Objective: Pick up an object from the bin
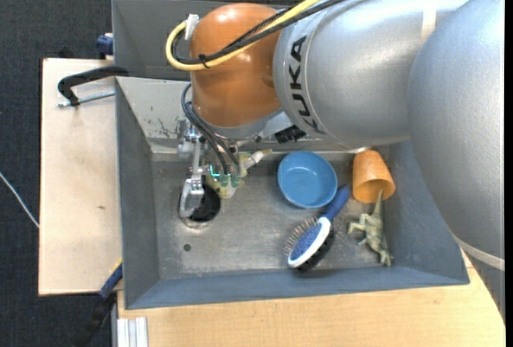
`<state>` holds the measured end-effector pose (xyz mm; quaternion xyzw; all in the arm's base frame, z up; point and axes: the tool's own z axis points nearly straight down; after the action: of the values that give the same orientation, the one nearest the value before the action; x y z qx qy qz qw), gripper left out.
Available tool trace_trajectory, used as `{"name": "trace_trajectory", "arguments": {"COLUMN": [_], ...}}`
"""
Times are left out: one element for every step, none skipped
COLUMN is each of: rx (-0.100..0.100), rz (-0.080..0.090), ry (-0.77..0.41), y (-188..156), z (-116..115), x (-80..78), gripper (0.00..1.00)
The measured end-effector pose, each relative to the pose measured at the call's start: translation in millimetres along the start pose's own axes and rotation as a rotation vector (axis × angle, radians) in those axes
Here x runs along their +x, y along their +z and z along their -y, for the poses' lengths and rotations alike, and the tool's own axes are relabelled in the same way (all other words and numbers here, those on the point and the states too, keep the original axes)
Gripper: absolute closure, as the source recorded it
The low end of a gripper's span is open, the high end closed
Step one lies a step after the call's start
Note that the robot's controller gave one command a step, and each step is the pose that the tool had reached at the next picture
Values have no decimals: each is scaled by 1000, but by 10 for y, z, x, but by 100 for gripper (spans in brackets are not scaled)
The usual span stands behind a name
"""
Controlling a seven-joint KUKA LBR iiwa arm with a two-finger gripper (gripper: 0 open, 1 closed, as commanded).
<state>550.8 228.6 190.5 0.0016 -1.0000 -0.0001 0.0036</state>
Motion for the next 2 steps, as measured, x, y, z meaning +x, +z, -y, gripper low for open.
{"name": "trace_trajectory", "arguments": {"rx": [-1,1], "rz": [14,18], "ry": [-308,-647], "y": [1170,874], "z": [493,340], "x": [29,-387], "gripper": [0,0]}}
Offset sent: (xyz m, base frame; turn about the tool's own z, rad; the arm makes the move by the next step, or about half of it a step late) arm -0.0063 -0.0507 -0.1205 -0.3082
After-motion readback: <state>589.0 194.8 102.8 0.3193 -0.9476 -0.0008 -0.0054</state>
